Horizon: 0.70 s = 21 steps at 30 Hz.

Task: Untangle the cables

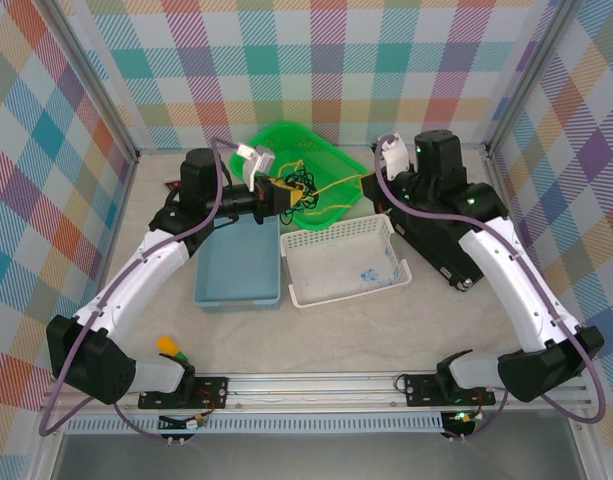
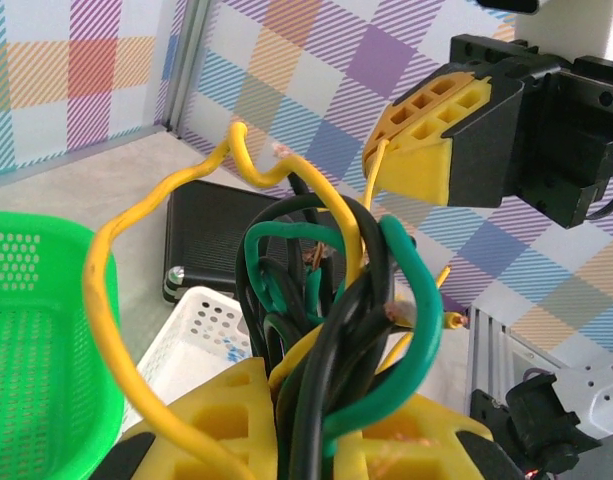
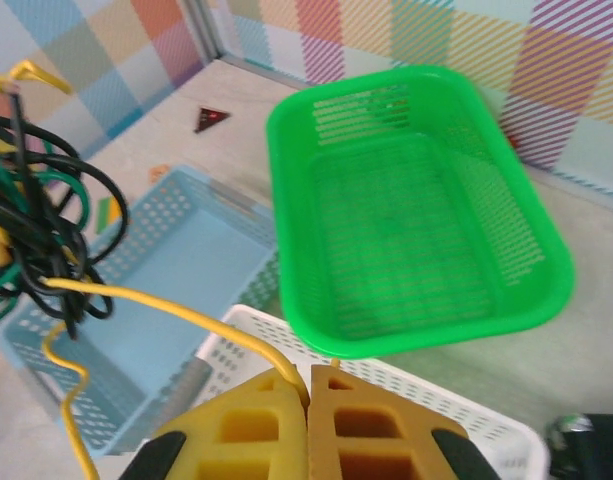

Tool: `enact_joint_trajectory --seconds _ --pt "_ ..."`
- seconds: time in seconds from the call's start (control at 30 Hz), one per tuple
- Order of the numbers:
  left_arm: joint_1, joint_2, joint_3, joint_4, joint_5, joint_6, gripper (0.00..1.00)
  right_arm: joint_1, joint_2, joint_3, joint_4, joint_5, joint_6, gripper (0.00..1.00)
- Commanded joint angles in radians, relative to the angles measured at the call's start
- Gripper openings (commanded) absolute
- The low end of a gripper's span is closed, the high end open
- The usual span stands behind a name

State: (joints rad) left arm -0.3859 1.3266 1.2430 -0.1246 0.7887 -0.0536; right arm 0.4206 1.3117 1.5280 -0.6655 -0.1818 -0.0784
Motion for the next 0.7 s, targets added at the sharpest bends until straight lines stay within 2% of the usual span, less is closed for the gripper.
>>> enact_joint_trajectory --seconds 0.0,0.2,0.33,0.5,0.67 --pt "0.033 -0.032 0.017 -0.129 -0.071 0.047 0.0 -0.054 -0.08 -0.019 0.007 0.31 -0.093 0.0" --pt "0.056 -0.026 0.006 -0.087 -0.056 0.023 0.0 -0.068 -0.098 -0.089 -0.018 0.535 -0.082 0.0" --pt "0.068 -0.027 0.003 -0.087 -0.051 0.026 0.0 -0.137 -0.109 -0.099 -0.038 0.559 0.012 0.0" --pt "0.077 -0.031 0.007 -0.108 -0.054 0.043 0.0 -0.227 -0.118 -0.085 -0.07 0.512 0.075 0.0" --pt "0.081 -0.044 0.014 -0.145 -0.097 0.078 0.0 -0.262 -0.154 -0.085 -0.057 0.294 0.078 0.0"
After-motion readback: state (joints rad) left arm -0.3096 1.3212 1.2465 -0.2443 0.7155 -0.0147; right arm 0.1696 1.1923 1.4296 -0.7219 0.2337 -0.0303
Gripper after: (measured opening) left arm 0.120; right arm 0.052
